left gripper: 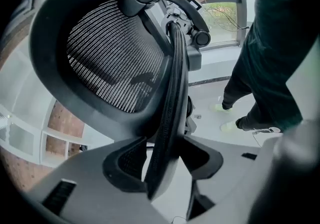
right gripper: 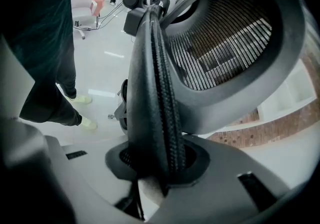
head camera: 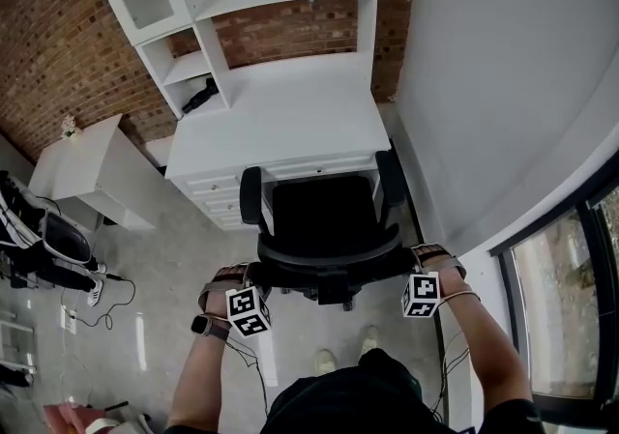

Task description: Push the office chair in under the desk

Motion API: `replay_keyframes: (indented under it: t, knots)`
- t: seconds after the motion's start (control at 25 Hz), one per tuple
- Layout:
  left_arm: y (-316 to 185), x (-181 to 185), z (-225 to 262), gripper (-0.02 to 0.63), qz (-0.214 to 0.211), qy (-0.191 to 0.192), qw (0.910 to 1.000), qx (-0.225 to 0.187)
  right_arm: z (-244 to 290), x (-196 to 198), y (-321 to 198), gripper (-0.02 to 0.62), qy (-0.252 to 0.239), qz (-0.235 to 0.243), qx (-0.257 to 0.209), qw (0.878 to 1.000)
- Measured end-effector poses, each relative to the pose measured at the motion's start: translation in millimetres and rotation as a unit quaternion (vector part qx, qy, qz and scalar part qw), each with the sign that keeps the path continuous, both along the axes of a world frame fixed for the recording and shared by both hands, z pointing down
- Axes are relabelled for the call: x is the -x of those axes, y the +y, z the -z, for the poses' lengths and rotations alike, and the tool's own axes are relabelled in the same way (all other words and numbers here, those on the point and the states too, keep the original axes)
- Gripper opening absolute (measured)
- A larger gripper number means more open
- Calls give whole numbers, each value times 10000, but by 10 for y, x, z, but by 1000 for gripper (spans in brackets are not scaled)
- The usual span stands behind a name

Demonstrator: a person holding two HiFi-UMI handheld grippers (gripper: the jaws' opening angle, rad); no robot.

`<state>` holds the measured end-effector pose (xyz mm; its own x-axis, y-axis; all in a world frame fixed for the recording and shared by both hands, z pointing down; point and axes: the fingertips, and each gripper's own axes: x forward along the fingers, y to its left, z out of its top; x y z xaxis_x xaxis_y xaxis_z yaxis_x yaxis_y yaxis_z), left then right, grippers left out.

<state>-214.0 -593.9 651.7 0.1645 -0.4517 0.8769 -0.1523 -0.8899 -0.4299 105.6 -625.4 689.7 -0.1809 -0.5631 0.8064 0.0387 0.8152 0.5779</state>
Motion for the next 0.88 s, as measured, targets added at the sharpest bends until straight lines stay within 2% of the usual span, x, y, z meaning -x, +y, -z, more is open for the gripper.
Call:
replay_keyframes:
  t: [0.12,0.28,0.44,0.64,0.88]
  knots:
    - [20,3,6,202,-54,29,10000,67,18,-1,8,93,-129,-99,-2,9999]
    - [24,4,45,209,-29,97,9999,134,56,-3,-10,138,-304,-310,8,9991]
    - [29,-19,139,242,59,298,9995,-4,127,-13,-11,157,-258,-387,-99,9989]
    - [62,-42,263,249,98,437,9988,-172,197,-60,40,167,-167,-454,-209,9986]
    - [147,-104,511,255,251,926,9948,-329,320,-134,144,187,-202,-736,-244,9968]
